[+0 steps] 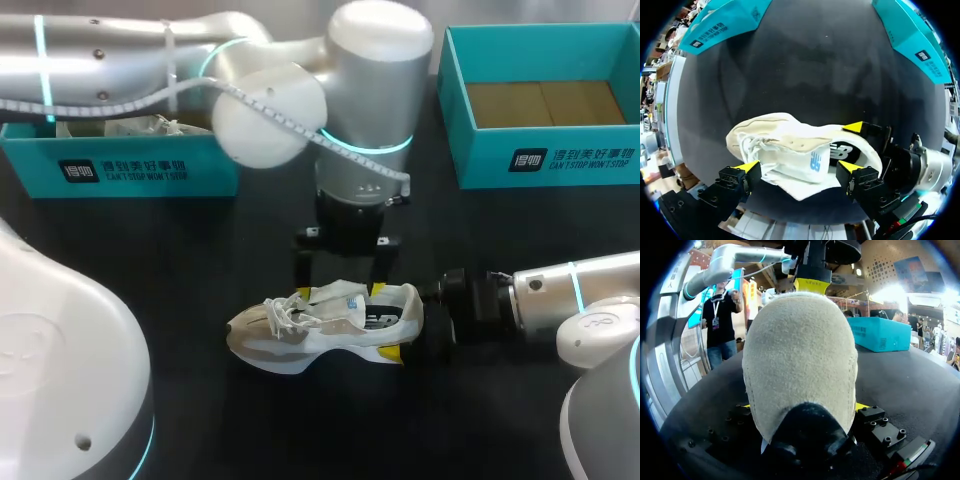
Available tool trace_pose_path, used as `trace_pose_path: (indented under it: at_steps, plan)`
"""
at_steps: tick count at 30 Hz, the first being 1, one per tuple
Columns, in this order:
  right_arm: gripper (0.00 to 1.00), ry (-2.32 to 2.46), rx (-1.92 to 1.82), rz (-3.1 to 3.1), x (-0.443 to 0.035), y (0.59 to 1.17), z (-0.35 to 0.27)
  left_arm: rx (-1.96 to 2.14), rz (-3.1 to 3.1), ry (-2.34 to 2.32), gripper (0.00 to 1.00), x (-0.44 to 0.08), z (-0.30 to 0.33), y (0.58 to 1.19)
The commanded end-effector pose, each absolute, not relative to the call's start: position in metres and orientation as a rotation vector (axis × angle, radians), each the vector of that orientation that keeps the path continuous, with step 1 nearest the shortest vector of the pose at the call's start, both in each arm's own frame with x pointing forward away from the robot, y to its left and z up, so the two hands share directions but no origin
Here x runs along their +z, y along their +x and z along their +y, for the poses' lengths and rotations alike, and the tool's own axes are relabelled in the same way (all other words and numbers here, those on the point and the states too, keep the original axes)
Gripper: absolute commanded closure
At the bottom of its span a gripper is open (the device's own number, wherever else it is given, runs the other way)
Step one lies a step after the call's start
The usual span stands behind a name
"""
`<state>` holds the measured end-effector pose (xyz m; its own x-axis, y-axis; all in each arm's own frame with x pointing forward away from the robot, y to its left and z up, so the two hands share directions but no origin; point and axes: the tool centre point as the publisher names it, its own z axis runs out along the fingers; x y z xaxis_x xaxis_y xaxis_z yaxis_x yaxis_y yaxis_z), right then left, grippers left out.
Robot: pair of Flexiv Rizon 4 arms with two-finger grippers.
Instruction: Take the shoe out of the shoebox, open the shoe tongue, remove and reinsert the insole, then place the shoe into the shoebox
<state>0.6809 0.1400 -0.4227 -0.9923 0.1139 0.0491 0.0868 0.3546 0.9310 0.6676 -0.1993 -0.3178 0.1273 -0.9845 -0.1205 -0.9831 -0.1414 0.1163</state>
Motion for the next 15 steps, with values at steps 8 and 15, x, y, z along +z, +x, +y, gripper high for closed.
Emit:
trace_pose_path:
  at_steps: [8,15]
  plan:
    - [1.0,0.192,1.753,2.572,-0.422,0.68,0.14,-0.609,-2.075,2.515,0.0,-0.345,-0.233,0.67]
    - [1.0,0.192,1.753,2.572,-0.422,0.68,0.14,-0.709,-2.094,2.517,0.0,-0.352,-0.224,0.67]
